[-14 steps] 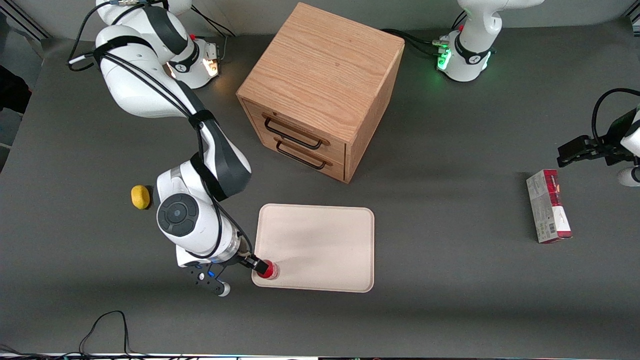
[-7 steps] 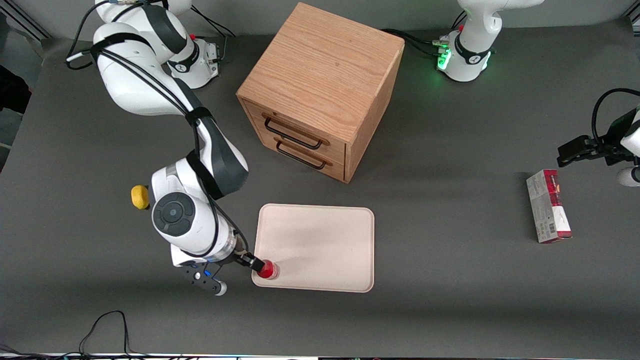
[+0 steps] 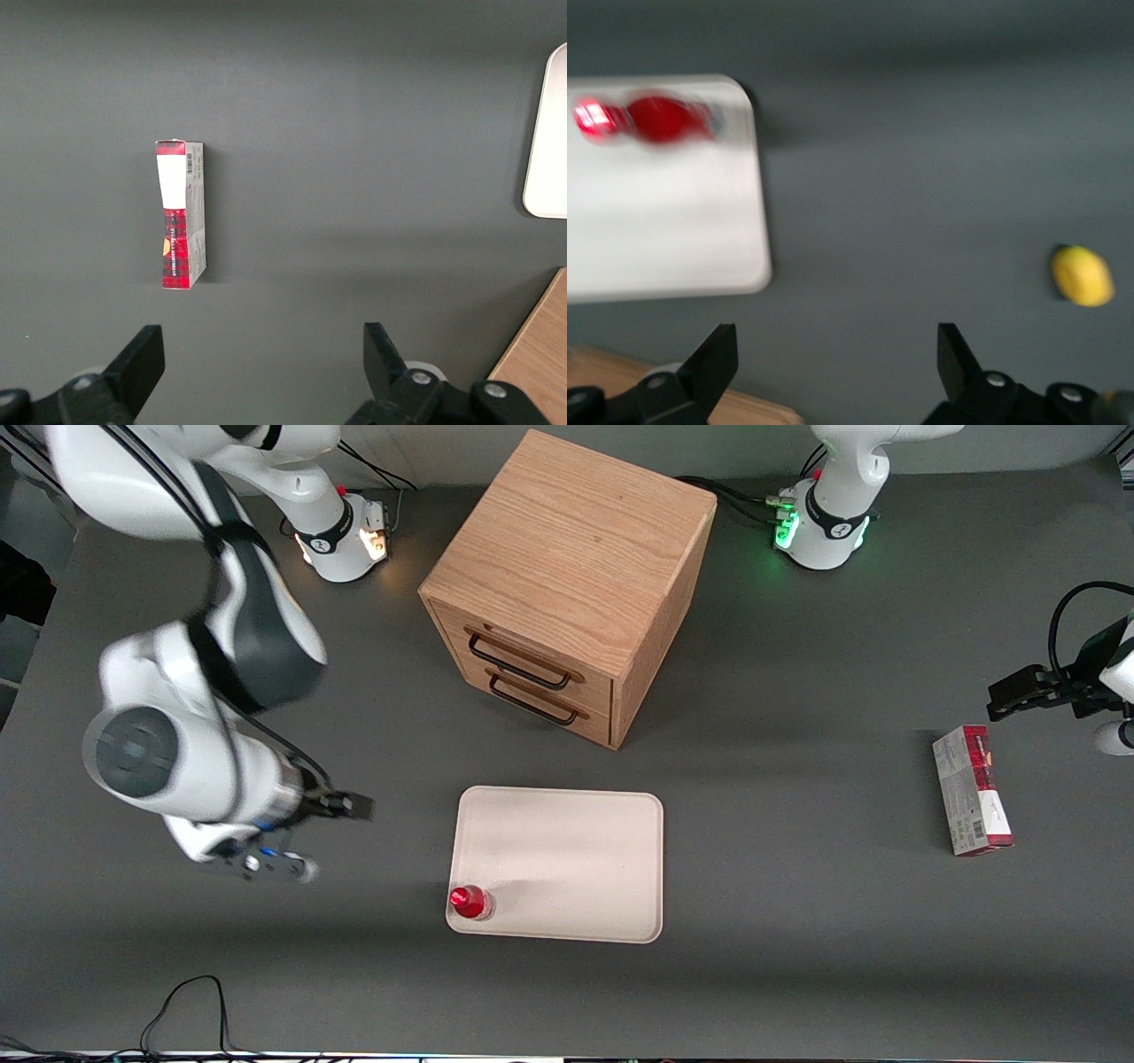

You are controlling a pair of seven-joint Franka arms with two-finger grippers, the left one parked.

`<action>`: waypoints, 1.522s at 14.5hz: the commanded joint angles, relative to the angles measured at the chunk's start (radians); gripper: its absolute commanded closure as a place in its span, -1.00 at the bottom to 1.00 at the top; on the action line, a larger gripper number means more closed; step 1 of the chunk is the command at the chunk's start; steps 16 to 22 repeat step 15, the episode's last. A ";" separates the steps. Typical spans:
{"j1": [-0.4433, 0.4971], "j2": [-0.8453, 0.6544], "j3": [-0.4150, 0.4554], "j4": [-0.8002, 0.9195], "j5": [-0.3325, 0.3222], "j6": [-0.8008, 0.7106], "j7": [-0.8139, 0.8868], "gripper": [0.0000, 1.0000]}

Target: Place coke bottle on tray

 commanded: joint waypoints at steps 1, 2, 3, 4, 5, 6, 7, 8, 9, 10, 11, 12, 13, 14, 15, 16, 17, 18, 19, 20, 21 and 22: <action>-0.065 -0.332 -0.064 -0.384 0.068 0.037 -0.246 -1.00; -0.047 -0.391 -0.126 -0.431 0.100 0.037 -0.310 -1.00; -0.019 -0.431 -0.176 -0.461 0.113 0.036 -0.355 -1.00; -0.002 -0.456 -0.206 -0.475 0.113 0.027 -0.375 -1.00; -0.002 -0.475 -0.214 -0.476 0.113 0.020 -0.387 -1.00; 0.000 -0.485 -0.216 -0.476 0.113 0.014 -0.388 -1.00; 0.000 -0.487 -0.214 -0.472 0.113 0.013 -0.382 -1.00; 0.000 -0.489 -0.214 -0.464 0.113 0.005 -0.374 -1.00; 0.000 -0.489 -0.213 -0.443 0.115 -0.007 -0.372 -1.00; 0.001 -0.483 -0.213 -0.421 0.115 -0.028 -0.372 -1.00; 0.003 -0.476 -0.214 -0.402 0.115 -0.042 -0.374 -1.00; 0.007 -0.473 -0.214 -0.395 0.115 -0.047 -0.377 -1.00; 0.009 -0.472 -0.214 -0.394 0.115 -0.047 -0.384 -1.00; 0.012 -0.473 -0.214 -0.392 0.115 -0.047 -0.388 -1.00; 0.013 -0.473 -0.214 -0.391 0.115 -0.047 -0.386 -1.00; 0.013 -0.473 -0.214 -0.391 0.115 -0.047 -0.386 -1.00; 0.013 -0.473 -0.214 -0.391 0.115 -0.047 -0.386 -1.00; 0.013 -0.473 -0.214 -0.391 0.115 -0.047 -0.386 -1.00; 0.013 -0.473 -0.214 -0.391 0.115 -0.047 -0.386 -1.00; 0.013 -0.473 -0.214 -0.391 0.115 -0.047 -0.386 -1.00; 0.013 -0.473 -0.214 -0.391 0.115 -0.047 -0.386 -1.00; 0.013 -0.473 -0.214 -0.391 0.115 -0.047 -0.386 -1.00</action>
